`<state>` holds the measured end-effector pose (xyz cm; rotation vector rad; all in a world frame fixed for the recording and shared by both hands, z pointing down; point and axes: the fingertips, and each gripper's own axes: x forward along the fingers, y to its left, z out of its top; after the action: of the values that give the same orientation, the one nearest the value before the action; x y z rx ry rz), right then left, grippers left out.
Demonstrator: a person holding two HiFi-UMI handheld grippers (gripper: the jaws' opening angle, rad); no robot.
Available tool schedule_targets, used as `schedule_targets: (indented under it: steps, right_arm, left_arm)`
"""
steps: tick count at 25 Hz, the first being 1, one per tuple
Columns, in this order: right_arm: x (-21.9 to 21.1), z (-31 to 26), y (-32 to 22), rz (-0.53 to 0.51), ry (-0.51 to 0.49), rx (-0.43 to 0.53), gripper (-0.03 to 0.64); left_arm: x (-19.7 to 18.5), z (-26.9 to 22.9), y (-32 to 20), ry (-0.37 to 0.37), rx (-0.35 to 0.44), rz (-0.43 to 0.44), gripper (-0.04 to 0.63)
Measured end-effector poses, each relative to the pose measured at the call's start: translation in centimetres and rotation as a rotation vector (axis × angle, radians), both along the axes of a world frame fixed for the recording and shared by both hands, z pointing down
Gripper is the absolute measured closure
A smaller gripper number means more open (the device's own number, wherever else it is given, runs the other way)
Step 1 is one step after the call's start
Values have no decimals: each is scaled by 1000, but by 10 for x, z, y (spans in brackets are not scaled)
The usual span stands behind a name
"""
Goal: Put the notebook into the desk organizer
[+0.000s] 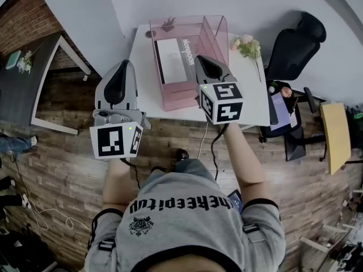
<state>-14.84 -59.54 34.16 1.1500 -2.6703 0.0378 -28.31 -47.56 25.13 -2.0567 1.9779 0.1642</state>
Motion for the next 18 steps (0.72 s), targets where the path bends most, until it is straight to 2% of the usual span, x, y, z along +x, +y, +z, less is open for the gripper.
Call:
schedule_targets:
  steps: [9, 18]
  right_arm:
    - [17, -23, 36, 92, -32, 116, 615]
    - [35, -41, 73, 172, -70, 165, 615]
  left_arm:
    - [6, -3, 11, 8, 10, 74, 591]
    - [7, -7, 25, 7, 18, 134, 591]
